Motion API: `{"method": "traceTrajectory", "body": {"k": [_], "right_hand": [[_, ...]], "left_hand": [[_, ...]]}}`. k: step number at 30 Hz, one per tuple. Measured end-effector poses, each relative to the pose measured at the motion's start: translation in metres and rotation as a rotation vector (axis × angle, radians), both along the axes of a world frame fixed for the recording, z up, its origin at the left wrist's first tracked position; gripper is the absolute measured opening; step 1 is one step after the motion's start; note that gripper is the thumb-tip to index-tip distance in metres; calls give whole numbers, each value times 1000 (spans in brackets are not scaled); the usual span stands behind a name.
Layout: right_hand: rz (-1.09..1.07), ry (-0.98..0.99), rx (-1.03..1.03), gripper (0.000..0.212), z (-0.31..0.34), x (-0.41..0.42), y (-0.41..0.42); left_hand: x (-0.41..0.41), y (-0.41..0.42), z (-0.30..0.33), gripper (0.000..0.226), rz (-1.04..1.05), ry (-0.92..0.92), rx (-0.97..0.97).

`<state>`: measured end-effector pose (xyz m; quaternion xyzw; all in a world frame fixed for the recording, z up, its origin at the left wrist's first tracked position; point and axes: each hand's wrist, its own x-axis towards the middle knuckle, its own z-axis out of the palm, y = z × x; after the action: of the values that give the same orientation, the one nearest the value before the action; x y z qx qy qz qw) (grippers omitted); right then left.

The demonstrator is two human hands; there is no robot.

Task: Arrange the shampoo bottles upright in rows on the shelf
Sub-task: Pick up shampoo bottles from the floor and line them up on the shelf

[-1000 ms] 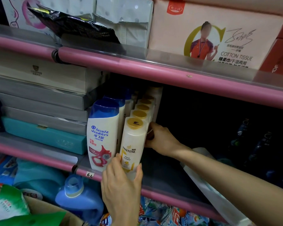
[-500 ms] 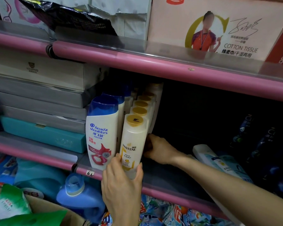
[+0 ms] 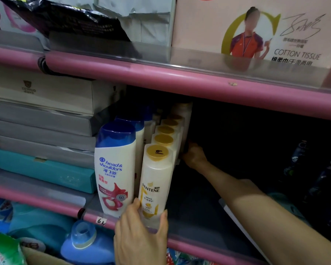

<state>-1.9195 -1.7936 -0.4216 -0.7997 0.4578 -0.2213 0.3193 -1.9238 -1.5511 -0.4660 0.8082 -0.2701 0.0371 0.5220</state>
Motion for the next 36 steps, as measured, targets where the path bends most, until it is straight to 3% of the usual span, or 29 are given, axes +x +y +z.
{"method": "traceTrajectory", "body": {"k": [4, 8, 18, 23, 27, 31, 33, 36], "right_hand": [[9, -14, 39, 47, -7, 3, -8], [45, -35, 85, 60, -6, 6, -14], [-40, -155, 0, 65, -20, 5, -10], [-15, -108, 29, 87, -13, -11, -2], [197, -171, 91, 51, -12, -28, 15], [278, -187, 79, 43, -19, -19, 20], [274, -150, 58, 47, -20, -12, 19], [318, -85, 80, 71, -19, -6, 14]], "left_hand": [[1, -2, -2, 67, -17, -16, -2], [0, -3, -6, 66, -8, -65, 15], [3, -4, -10, 66, 9, -83, 32], [1, -3, -8, 66, 23, -84, 35], [-1, 0, -4, 64, 30, -63, 44], [-2, 1, -3, 63, 26, -37, 48], [-3, 1, -2, 63, 23, -39, 55], [-2, 0, -3, 64, 26, -42, 57]]}}
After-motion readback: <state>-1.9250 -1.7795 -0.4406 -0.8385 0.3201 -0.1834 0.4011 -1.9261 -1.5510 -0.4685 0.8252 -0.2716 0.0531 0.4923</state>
